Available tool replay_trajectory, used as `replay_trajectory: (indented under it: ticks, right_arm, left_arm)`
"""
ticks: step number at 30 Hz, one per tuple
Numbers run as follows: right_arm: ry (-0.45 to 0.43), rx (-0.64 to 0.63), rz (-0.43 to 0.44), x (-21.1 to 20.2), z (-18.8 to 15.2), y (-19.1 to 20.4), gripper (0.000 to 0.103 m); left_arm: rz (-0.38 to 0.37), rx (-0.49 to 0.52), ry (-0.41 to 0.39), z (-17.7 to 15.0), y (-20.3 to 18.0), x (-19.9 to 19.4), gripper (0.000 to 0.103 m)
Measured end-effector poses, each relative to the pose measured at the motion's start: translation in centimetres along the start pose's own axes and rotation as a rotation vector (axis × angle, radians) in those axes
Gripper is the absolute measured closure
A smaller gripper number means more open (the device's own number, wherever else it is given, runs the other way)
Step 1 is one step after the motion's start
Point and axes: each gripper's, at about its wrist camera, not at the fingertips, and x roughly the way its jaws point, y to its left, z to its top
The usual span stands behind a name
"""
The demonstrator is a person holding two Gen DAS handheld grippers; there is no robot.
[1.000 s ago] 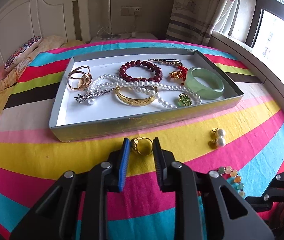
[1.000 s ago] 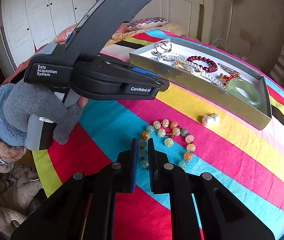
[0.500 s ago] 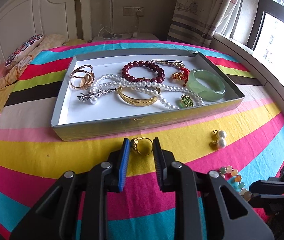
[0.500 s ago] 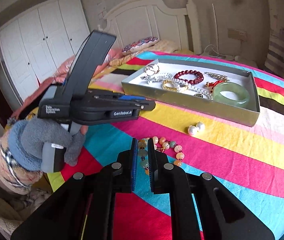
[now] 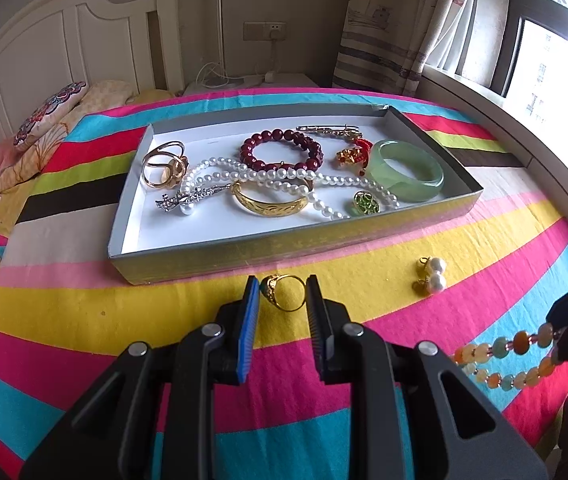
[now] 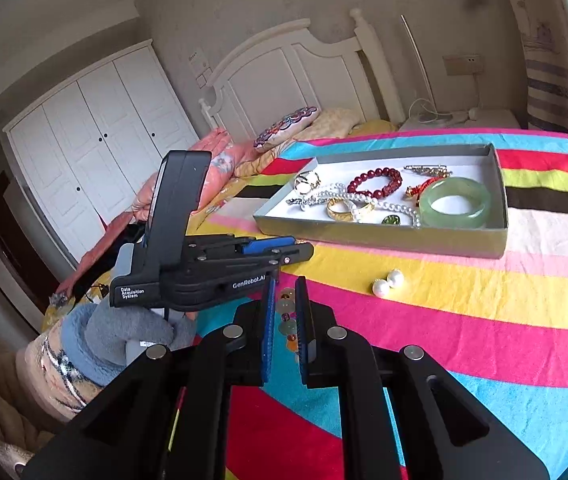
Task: Organize jewelry
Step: 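Carry the bead bracelet and gold ring into the grey box with both tools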
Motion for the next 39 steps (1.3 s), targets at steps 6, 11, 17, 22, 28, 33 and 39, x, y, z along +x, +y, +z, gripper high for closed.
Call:
replay_trajectory:
  ticks: [6, 11, 17, 22, 28, 33, 39]
  right_arm:
    - [-0.05, -0.017, 0.005, -1.3, 1.5, 0.8, 0.094]
    - [-0.079, -0.029, 0.003, -2.4, 2.2, 1.2, 0.094]
    - [-0.092, -0.025, -0.019, -3.1, 2.5, 1.1, 0.094]
    - [-0.105, -0.028, -0.036, -3.2, 2.8, 1.2, 0.094]
    - [-0.124, -0.025, -0.07, -3.0, 3.9, 1.0, 0.094]
    - [-0.159, -0.027, -0.094, -3.5, 5.1, 0.8, 0.094]
    - [-0.186, -0.054, -0.124, -3.5, 7.7, 0.6, 0.094]
  left_arm:
    - [-0.008, 0.001, -0.022, 0.1, -0.3, -1.0, 0.08]
    - [-0.027, -0.018, -0.058, -0.2, -0.1, -3.0, 0.08]
    - [-0.047, -0.072, -0.108, -0.7, 1.2, -6.0, 0.08]
    - [-0.053, -0.108, -0.155, -0.9, 2.2, -8.5, 0.08]
    - [-0.056, -0.127, -0.198, -1.0, 2.7, -10.3, 0.08]
    - [-0.064, -0.121, -0.216, -0.2, 2.4, -11.1, 0.08]
    - [-0.052, -0.066, -0.225, 2.3, 1.5, -10.6, 0.08]
